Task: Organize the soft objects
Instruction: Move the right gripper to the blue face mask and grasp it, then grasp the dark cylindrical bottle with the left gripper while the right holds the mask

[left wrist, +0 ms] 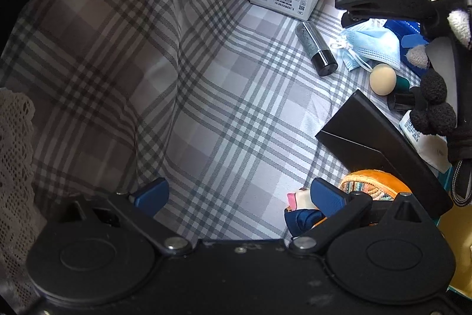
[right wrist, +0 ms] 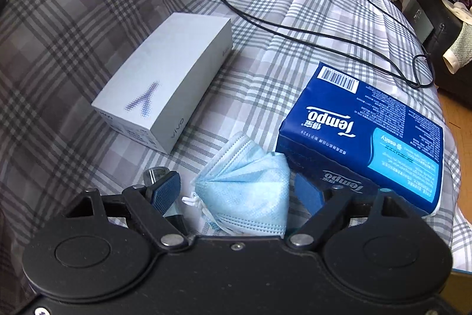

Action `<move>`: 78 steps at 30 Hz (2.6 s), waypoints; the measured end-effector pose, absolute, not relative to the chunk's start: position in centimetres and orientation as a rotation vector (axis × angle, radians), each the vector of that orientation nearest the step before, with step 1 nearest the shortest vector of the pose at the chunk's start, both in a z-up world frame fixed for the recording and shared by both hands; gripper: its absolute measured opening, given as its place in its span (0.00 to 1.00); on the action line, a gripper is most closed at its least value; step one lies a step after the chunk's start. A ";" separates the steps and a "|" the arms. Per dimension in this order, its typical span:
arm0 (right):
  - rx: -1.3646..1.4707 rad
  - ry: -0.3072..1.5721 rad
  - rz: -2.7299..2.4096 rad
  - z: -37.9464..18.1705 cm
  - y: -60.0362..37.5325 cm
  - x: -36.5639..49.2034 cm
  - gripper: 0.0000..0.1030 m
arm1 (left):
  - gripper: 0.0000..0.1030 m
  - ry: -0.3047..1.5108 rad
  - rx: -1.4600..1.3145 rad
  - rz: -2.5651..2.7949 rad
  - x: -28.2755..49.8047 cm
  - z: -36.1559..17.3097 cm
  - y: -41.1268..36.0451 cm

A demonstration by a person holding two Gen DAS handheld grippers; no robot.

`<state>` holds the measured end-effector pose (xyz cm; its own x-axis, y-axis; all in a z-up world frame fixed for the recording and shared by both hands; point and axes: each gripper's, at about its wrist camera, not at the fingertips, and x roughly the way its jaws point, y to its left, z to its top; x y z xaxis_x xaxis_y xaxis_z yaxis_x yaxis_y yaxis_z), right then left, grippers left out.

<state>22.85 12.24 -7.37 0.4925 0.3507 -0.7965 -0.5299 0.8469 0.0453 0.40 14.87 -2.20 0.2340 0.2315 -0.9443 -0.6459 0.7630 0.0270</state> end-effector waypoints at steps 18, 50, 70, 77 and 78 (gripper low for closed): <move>-0.083 0.843 0.591 -2.1 6.9 19.9 0.44 | 0.99 1.136 -0.441 0.693 0.9 -1.3 16.9; 0.117 0.881 0.560 -3.5 -6.8 10.2 0.45 | 0.99 1.171 -0.290 0.633 19.8 -6.5 19.1; 0.191 0.899 0.618 -4.6 -8.3 11.3 0.45 | 1.00 1.110 -0.372 0.547 20.2 -9.0 20.7; 0.191 0.881 0.622 -4.0 -8.6 11.1 0.45 | 0.99 1.112 -0.349 0.506 20.2 -8.9 19.7; 0.189 0.878 0.622 -3.9 -8.6 11.0 0.45 | 0.98 1.115 -0.350 0.500 20.3 -8.8 19.7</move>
<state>11.01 -8.61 -3.90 0.4765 0.5807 -0.6601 -0.4307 0.8088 0.4006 20.26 19.67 -8.85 0.3483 0.2059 -0.9145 -0.5460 0.8376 -0.0194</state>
